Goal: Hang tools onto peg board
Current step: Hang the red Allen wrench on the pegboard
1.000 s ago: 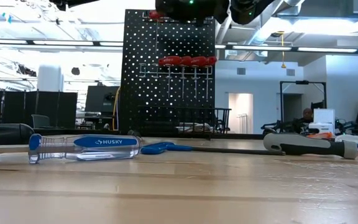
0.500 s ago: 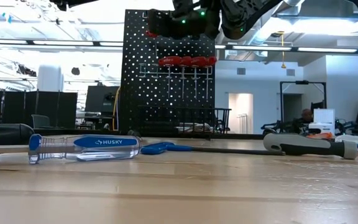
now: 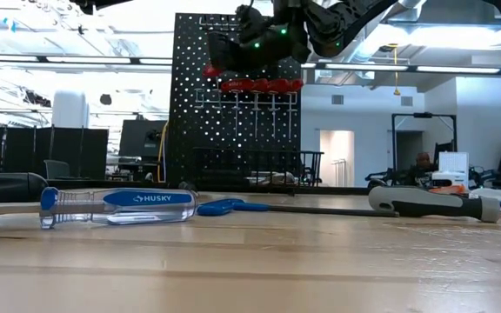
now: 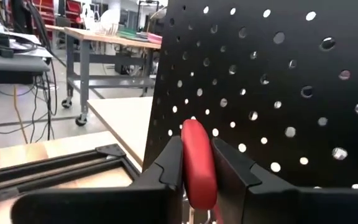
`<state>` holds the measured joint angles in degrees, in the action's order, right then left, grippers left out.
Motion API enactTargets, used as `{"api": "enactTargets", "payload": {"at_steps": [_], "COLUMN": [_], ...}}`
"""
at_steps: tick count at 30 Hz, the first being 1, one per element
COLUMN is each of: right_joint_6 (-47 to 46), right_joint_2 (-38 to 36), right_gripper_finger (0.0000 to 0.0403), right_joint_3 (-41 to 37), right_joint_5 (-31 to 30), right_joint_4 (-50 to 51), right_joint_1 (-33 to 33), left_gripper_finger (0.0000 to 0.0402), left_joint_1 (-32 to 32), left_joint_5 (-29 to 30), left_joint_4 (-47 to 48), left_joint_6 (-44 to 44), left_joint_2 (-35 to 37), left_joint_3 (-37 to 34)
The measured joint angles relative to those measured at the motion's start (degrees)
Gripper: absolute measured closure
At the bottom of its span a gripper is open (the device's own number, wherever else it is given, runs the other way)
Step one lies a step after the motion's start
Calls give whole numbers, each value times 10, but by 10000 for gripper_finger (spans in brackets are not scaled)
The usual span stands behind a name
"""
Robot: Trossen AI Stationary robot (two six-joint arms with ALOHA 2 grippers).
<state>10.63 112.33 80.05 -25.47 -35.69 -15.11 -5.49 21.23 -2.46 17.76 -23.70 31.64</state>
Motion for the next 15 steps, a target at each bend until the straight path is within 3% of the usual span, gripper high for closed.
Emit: {"api": "enactTargets", "payload": {"at_steps": [6, 15], "right_joint_6": [8, 46], "right_joint_2": [-1, -30], "right_gripper_finger": [297, 201], "right_joint_3": [0, 26], "right_joint_5": [44, 45], "right_joint_4": [13, 63], "right_joint_1": [0, 17], "left_gripper_finger": [276, 276], "left_joint_1": [0, 0], "left_joint_5": [0, -1], "left_joint_4": [1, 7], "left_joint_6": [0, 5], "left_joint_2": [0, 0], "left_joint_3": [0, 0]}}
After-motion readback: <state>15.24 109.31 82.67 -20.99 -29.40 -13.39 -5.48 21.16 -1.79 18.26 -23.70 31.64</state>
